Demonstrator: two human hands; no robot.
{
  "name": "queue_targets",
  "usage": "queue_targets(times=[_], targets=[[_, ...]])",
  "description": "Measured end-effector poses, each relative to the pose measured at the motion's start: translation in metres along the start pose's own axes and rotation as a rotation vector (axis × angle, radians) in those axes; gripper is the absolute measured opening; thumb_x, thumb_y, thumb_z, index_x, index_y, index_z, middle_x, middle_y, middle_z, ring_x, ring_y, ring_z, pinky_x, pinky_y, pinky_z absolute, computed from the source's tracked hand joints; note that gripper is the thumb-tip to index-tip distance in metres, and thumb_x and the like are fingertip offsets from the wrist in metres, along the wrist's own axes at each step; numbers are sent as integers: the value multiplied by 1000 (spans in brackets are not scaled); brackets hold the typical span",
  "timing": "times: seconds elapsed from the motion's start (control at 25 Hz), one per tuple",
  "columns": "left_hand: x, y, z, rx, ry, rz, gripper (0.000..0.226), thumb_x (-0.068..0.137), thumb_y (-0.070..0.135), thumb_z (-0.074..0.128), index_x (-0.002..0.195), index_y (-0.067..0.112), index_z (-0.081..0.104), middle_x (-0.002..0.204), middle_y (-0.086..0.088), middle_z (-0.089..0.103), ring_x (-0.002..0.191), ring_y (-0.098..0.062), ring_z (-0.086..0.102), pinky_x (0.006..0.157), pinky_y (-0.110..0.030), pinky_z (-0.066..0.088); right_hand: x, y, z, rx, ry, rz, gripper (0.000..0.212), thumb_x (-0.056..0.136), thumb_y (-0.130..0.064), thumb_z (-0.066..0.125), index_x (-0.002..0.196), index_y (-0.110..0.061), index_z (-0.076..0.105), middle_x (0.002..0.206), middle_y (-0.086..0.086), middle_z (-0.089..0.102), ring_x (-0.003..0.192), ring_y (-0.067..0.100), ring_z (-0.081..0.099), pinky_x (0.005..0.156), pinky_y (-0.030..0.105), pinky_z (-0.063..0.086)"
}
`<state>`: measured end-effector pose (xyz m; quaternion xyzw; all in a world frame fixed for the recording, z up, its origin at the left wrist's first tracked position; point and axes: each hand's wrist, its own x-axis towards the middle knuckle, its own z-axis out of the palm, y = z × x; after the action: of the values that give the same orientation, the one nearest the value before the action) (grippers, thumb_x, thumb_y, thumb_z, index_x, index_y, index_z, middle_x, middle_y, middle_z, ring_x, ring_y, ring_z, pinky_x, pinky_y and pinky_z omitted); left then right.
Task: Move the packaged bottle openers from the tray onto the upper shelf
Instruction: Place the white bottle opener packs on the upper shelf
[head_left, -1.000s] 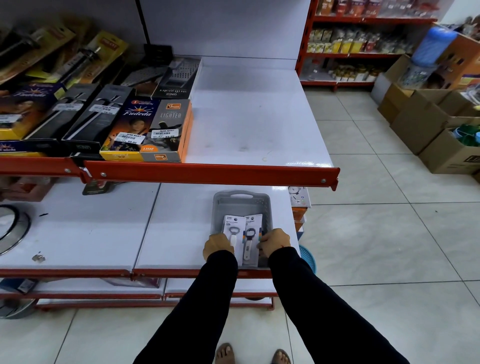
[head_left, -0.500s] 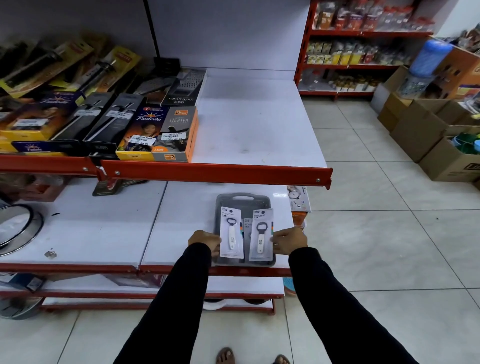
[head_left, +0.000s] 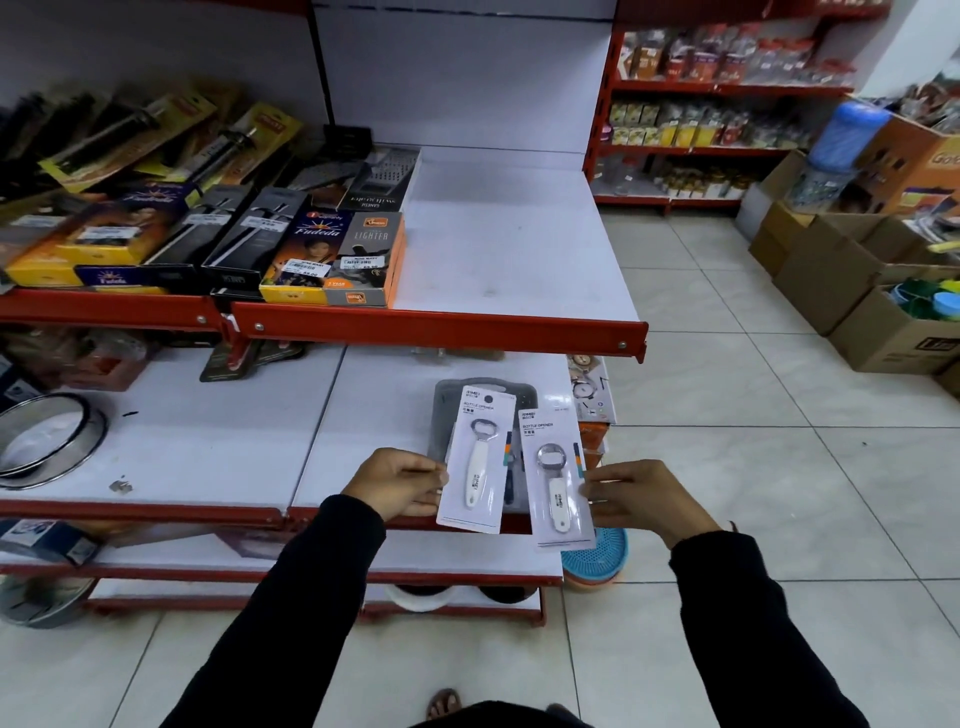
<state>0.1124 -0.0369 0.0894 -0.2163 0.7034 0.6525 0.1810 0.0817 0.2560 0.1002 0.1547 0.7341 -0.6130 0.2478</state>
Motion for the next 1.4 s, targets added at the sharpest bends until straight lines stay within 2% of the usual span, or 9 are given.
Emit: queue_targets(times=[0.2, 0.48, 0.64, 0.84, 0.96, 1.12, 1.16, 1.28, 1.4], targets=[[-48, 54, -6, 50, -9, 122, 20, 89, 6, 69, 106, -2, 71, 97, -19, 73, 70, -19, 70, 60, -19, 62, -53, -44, -22, -9, -44, -93, 16, 83, 9, 68, 99, 8, 69, 70, 15, 73, 53, 17, 72, 52, 24, 60], [-67, 129, -10, 36, 24, 271, 15, 89, 4, 67, 103, -2, 70, 87, -12, 72, 50, -4, 70, 56, -16, 61, -80, -131, -36, -43, -27, -303, 15, 81, 5, 70, 96, 1, 73, 78, 16, 74, 55, 15, 71, 56, 22, 61], [-53, 174, -15, -12, 66, 315, 7, 89, 1, 67, 86, 6, 70, 64, -4, 73, 44, -4, 68, 49, -15, 59, -62, -177, -35, 1, -49, -378, 14, 81, 5, 70, 93, 0, 73, 73, 9, 78, 55, 14, 73, 55, 21, 61], [-16, 227, -23, 47, 231, 356, 17, 88, -2, 67, 73, 5, 66, 72, -11, 69, 44, -9, 69, 45, -19, 58, -18, -228, -17, 6, -4, -389, 20, 78, 3, 75, 97, 8, 72, 67, 8, 77, 54, 14, 73, 53, 20, 60], [11, 247, -25, 168, 342, 313, 4, 84, -3, 68, 87, -6, 67, 80, -21, 74, 60, -23, 75, 59, -34, 64, 13, -239, -1, -35, 52, -325, 24, 75, 6, 77, 97, 13, 71, 59, 10, 75, 50, 16, 72, 50, 21, 59], [45, 251, -25, 425, 414, 245, 37, 65, 1, 77, 100, -4, 65, 93, -21, 75, 84, -31, 77, 78, -48, 62, 45, -239, 19, -42, 83, -226, 16, 75, 12, 73, 90, 14, 68, 48, 12, 69, 41, 17, 68, 43, 23, 57], [46, 251, -23, 534, 446, 231, 41, 65, 5, 77, 103, -2, 67, 98, -19, 75, 89, -30, 76, 82, -46, 61, 51, -238, 23, -42, 86, -220, 15, 74, 13, 73, 88, 15, 68, 49, 13, 69, 42, 17, 68, 46, 26, 59], [41, 249, -17, 867, 509, 192, 36, 85, 17, 67, 118, 2, 66, 122, -12, 68, 114, -28, 66, 95, -38, 55, 67, -237, 33, -90, 90, -210, 30, 68, 10, 77, 95, 18, 67, 72, 18, 72, 63, 23, 71, 77, 41, 62], [45, 243, -15, 1042, 615, 180, 37, 96, 16, 56, 130, 4, 57, 137, -13, 57, 128, -28, 55, 103, -35, 49, 83, -235, 40, -131, 88, -210, 24, 64, 5, 78, 86, 5, 67, 80, 20, 75, 75, 28, 75, 85, 46, 61]])
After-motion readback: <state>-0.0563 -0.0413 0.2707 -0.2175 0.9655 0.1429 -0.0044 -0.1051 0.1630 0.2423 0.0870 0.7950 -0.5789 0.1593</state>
